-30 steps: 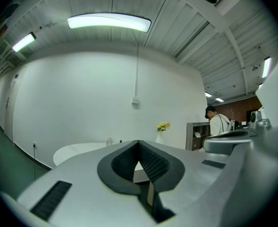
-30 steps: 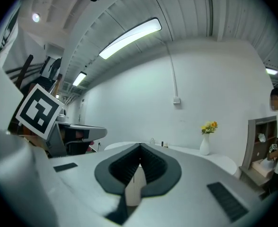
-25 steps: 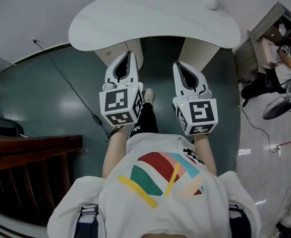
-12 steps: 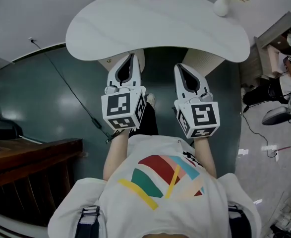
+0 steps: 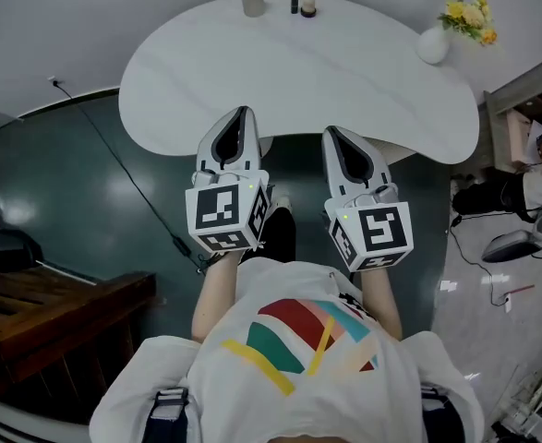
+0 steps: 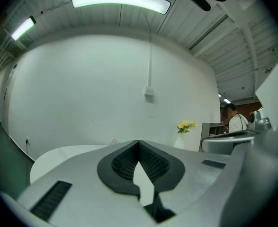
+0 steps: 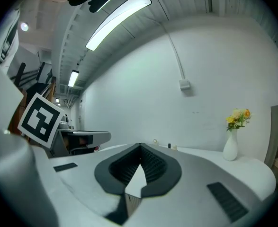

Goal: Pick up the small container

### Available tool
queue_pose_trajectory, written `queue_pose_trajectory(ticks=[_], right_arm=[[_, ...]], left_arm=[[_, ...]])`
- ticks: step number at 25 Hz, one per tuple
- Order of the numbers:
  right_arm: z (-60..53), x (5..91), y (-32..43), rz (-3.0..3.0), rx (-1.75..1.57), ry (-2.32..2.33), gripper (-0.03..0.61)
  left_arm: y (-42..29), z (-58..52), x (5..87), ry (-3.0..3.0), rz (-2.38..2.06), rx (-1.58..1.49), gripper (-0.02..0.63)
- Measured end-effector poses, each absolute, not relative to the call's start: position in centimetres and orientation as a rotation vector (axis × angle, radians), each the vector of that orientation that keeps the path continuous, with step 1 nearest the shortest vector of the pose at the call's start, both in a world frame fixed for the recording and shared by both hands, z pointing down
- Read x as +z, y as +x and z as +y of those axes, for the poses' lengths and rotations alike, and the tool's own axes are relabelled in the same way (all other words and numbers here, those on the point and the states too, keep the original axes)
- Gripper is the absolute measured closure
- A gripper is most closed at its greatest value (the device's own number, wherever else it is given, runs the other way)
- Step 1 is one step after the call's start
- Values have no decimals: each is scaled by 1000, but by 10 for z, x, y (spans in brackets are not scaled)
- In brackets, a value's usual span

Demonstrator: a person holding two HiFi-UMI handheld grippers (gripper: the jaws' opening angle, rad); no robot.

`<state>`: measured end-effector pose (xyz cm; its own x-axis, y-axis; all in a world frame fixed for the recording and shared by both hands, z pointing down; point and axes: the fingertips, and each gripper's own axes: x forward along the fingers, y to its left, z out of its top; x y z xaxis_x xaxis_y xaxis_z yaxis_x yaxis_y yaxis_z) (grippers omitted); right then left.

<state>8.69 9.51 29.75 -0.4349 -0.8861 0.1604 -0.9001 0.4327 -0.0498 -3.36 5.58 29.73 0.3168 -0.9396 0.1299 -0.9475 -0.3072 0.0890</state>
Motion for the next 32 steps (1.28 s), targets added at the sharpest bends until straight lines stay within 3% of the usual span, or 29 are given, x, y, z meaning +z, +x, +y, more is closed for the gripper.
queue_pose_trajectory(ticks=[16, 32], right_arm=[[-48, 267, 60, -2557, 197, 1632, 566], [-61, 260, 51, -2562, 177, 1599, 566]], left_arm=[[-51, -89, 254, 2497, -1712, 8, 597], [-56, -95, 253, 2454, -1731, -16, 597]])
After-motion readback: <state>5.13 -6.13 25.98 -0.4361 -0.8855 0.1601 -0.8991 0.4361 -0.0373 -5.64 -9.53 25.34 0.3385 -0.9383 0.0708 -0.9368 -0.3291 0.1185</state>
